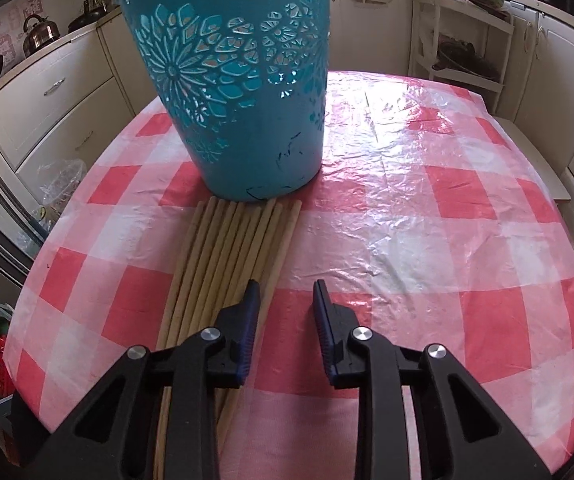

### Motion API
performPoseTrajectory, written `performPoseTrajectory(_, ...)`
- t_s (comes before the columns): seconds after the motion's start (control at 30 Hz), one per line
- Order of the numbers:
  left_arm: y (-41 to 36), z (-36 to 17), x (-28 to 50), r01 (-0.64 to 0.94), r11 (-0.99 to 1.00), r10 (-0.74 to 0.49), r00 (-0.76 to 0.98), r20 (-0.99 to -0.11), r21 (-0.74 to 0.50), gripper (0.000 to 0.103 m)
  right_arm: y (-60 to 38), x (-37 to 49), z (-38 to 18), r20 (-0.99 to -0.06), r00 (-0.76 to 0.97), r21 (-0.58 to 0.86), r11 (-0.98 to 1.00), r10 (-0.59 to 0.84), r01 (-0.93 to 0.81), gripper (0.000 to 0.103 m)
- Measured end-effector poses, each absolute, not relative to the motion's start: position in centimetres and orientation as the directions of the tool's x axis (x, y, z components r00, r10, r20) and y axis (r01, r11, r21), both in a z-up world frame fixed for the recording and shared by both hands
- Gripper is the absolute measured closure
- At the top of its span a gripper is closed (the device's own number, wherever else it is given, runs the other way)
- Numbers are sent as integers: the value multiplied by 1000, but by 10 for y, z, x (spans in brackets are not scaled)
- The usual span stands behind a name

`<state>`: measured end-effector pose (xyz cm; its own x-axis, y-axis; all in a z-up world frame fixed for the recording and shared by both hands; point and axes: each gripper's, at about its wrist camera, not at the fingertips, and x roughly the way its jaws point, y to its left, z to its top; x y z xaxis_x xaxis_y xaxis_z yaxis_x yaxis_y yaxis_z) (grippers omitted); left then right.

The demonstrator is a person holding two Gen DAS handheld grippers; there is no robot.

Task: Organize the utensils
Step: 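Close the right gripper on one wooden stick while the left gripper grasps another stick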

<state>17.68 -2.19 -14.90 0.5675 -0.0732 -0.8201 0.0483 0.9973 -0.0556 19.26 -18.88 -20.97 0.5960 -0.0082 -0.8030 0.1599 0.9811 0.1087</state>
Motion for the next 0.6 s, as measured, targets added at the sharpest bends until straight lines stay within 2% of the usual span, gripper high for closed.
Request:
performPoseTrajectory(0.13, -29, -159, 188, 58, 997, -76, 547, -833, -53, 8, -188, 197, -210, -800, 600, 72, 989, -19, 128, 76)
performPoseTrajectory(0.27, -40, -172, 207, 72, 996, -82, 524, -848, -52, 8, -191, 196, -210, -801, 598, 39, 998, 1, 51, 84)
performPoseTrajectory(0.4, -56, -190, 232, 89, 995, -77, 500, -863, -38, 8, -203, 190, -210, -813, 581, 29, 999, 45, -38, 87)
performPoseTrajectory(0.6, -83, -220, 273, 105, 994, -52, 466, -883, -4, 9, -229, 178, -210, -819, 564, 94, 994, 109, -56, 86)
